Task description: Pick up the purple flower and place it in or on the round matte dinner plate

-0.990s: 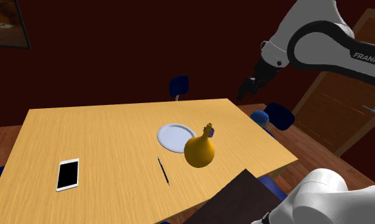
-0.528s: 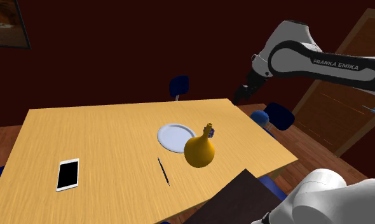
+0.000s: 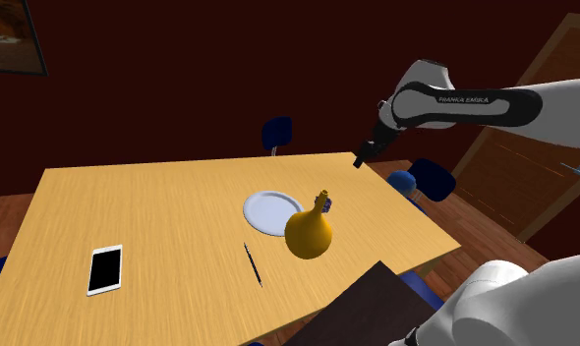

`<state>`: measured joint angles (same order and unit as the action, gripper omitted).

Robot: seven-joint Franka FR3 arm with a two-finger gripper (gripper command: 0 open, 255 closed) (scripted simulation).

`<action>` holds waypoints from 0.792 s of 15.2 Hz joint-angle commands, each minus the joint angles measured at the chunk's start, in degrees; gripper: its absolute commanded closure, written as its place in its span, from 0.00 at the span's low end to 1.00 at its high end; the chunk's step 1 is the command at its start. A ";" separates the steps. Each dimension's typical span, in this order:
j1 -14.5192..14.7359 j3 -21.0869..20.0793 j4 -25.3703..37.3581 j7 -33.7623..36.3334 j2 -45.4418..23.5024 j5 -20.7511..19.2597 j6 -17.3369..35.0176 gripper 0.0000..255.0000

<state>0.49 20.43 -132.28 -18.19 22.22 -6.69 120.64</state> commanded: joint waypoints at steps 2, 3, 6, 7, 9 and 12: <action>0.50 3.65 2.05 -5.14 -6.43 2.67 3.52 0.00; 0.69 4.72 2.89 -6.89 -8.59 3.84 4.43 0.00; 1.06 7.60 5.88 -12.57 -15.46 8.27 6.72 0.00; 1.01 8.34 7.03 -14.60 -17.87 10.04 7.30 0.00; 0.62 9.46 9.61 -18.75 -22.85 13.87 8.14 0.00; -0.99 9.99 14.11 -24.83 -30.51 19.86 8.58 0.00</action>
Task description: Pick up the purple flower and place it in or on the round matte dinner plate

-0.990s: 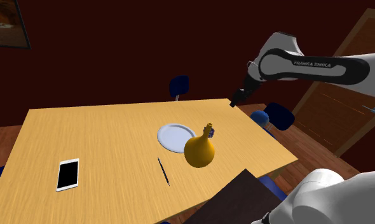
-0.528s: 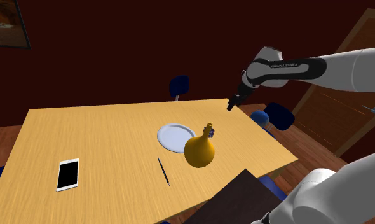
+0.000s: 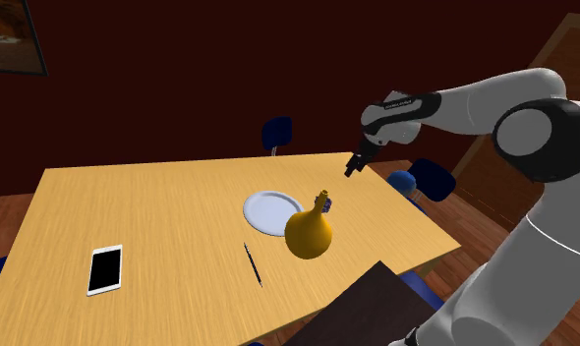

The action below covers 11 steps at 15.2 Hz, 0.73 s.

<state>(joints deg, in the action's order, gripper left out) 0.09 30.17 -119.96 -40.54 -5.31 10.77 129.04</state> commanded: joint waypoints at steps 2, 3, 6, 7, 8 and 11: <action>-2.37 -0.21 5.20 -6.08 -8.06 6.10 -0.01 0.00; -3.35 -0.55 7.03 -7.71 -10.57 7.79 -0.22 0.00; -6.72 -2.10 12.96 -11.75 -17.94 12.03 -1.19 0.00; -7.88 -2.68 15.10 -12.84 -20.36 13.19 -1.61 0.00; -9.06 -3.29 17.32 -13.81 -22.77 14.22 -2.07 0.00; -12.54 -5.08 24.54 -16.03 -30.02 16.67 -3.75 0.00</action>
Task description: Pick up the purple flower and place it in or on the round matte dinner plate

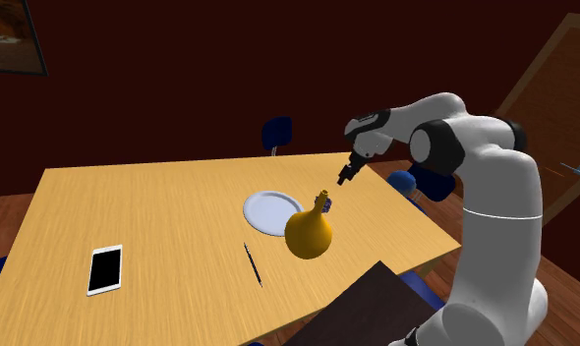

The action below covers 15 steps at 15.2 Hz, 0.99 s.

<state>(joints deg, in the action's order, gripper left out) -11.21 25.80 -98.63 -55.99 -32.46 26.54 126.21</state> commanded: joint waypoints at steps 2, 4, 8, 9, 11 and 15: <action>-3.52 -1.85 8.57 -1.53 -7.79 2.04 -2.27 0.00; -5.35 -2.75 13.28 -2.00 -11.84 2.70 -3.53 0.00; -5.50 -3.45 13.22 -2.38 -13.64 3.45 -1.68 0.00; -5.54 -3.62 13.24 -2.48 -14.11 3.65 -1.23 0.00; -5.63 -3.97 13.32 -2.66 -15.07 4.03 -0.36 0.00; -5.65 -4.07 13.36 -2.71 -15.35 4.14 -0.11 0.00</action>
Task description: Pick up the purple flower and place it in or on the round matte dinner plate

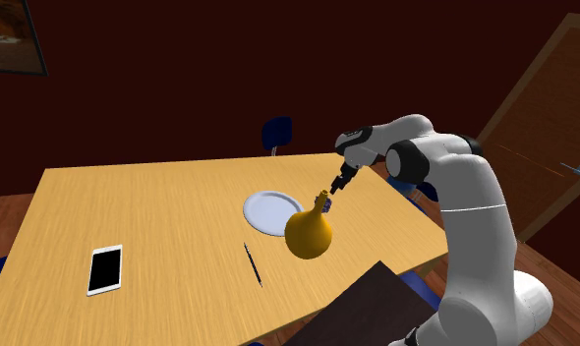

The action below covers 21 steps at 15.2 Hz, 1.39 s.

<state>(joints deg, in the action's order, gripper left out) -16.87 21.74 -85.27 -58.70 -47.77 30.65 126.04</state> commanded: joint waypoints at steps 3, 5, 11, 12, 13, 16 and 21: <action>0.00 -0.02 0.00 0.00 -0.04 0.02 0.05 0.00; 0.00 -0.01 0.00 0.00 -0.03 0.02 0.05 1.00; 0.00 -0.01 0.00 0.00 -0.03 0.02 0.05 1.00; 0.00 -0.01 0.00 0.00 -0.03 0.02 0.05 1.00; 0.00 -0.01 0.00 0.00 -0.03 0.02 0.05 1.00; 0.83 -0.57 -6.65 1.34 3.13 3.59 5.42 0.00; 1.81 -5.07 -22.02 3.30 9.57 17.84 21.77 0.00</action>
<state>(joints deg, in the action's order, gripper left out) -15.08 17.24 -106.27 -55.54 -38.36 46.85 146.07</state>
